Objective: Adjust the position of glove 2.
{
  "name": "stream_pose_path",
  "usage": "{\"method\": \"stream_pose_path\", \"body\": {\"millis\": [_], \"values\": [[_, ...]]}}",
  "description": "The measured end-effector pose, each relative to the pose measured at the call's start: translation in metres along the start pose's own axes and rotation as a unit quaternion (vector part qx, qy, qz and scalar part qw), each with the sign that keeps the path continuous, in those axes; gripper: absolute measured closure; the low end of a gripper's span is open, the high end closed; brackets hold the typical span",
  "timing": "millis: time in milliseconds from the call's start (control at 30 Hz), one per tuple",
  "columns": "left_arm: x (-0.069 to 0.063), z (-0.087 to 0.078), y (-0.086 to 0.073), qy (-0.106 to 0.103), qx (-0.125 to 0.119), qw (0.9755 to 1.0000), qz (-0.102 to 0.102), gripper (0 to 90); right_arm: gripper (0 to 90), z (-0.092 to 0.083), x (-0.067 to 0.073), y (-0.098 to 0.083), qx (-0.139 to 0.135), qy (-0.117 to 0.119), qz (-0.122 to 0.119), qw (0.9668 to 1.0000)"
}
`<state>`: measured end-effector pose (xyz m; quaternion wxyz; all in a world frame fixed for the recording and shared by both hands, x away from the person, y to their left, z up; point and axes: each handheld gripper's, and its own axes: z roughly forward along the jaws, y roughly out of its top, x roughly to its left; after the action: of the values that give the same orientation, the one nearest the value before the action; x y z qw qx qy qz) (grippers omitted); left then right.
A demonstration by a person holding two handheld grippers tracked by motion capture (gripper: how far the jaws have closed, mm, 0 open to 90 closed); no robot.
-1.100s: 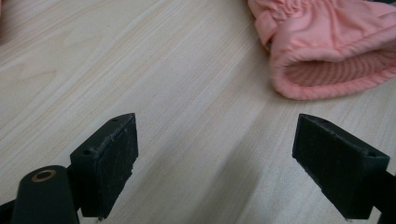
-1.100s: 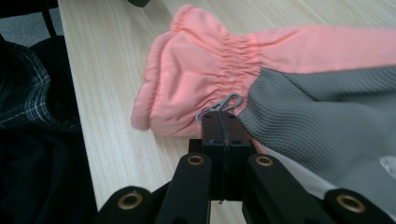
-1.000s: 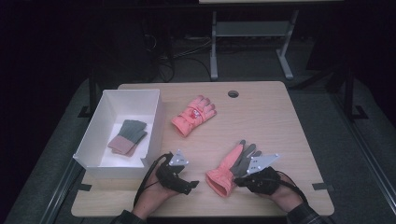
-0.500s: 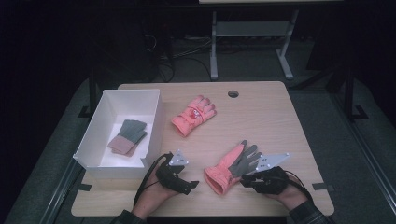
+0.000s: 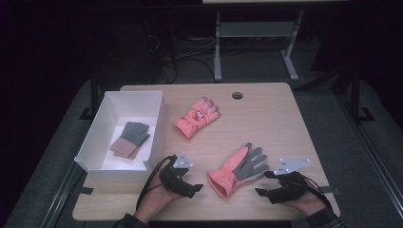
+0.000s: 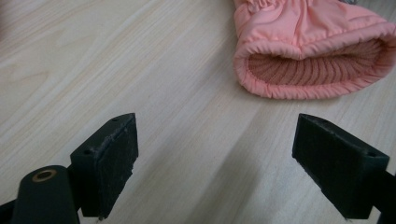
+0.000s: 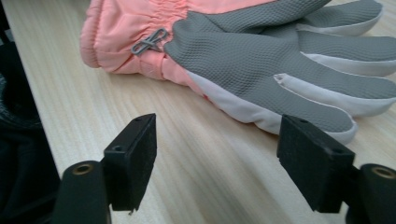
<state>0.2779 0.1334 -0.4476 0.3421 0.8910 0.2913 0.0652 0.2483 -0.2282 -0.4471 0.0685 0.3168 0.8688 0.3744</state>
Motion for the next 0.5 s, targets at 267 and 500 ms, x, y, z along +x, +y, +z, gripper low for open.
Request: {"method": "stream_pose_path", "body": {"millis": [267, 500], "values": [[0.003, 0.002, 0.014, 0.006, -0.001, 1.0000, 0.001, 14.1, 23.6, 0.000, 0.001, 0.000, -0.003, -0.007, -0.002, 1.0000], [0.011, 0.004, 0.031, 0.008, -0.008, 0.9999, -0.006, 14.2, 22.2, -0.001, -0.001, 0.000, -0.008, -0.009, 0.000, 0.9999]]}}
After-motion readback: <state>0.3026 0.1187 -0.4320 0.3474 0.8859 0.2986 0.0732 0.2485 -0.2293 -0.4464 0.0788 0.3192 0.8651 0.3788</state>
